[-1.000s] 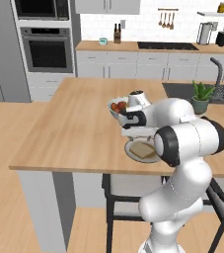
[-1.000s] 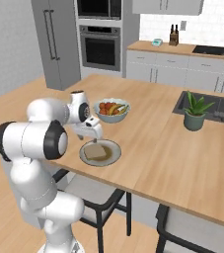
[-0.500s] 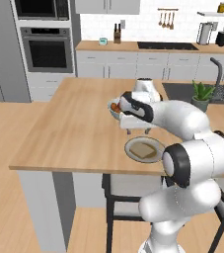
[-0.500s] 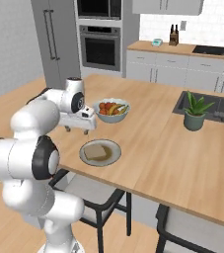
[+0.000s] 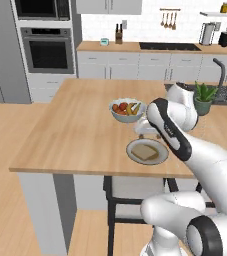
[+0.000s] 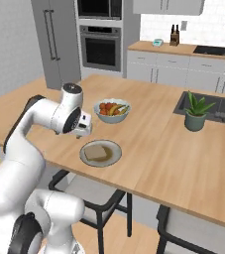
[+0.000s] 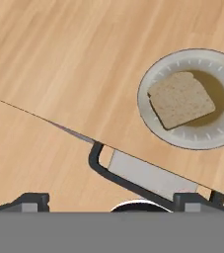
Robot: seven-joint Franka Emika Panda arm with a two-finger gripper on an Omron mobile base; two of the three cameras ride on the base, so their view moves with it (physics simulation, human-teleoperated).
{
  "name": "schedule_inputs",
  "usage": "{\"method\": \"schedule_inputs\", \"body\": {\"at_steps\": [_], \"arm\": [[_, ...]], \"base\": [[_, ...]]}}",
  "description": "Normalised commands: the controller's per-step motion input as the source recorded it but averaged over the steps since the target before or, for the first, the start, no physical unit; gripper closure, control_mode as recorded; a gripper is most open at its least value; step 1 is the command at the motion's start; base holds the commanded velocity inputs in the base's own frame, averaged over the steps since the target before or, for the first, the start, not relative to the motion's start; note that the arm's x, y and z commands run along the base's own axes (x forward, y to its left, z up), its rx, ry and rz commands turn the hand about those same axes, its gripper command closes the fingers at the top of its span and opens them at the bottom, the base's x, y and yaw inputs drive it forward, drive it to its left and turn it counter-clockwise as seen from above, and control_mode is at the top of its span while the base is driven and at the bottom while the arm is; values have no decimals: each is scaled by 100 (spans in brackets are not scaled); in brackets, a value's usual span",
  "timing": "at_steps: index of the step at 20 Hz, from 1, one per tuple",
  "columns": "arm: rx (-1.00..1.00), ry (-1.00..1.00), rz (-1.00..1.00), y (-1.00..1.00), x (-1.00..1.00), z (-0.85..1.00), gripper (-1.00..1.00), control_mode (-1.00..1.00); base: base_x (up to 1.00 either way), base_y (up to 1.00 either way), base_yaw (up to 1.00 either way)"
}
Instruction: Start the toaster. Once the lever pops up, take the bread to the plate on the dining counter.
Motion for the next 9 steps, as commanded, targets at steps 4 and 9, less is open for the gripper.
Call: {"method": "schedule_inputs", "body": {"at_steps": [4, 9], "arm": [[2, -22, 11, -4, -100, -12, -100, -100], [0, -23, 11, 0, -100, -31, -100, -100]], "base": [[0, 0, 0], [0, 0, 0]]}}
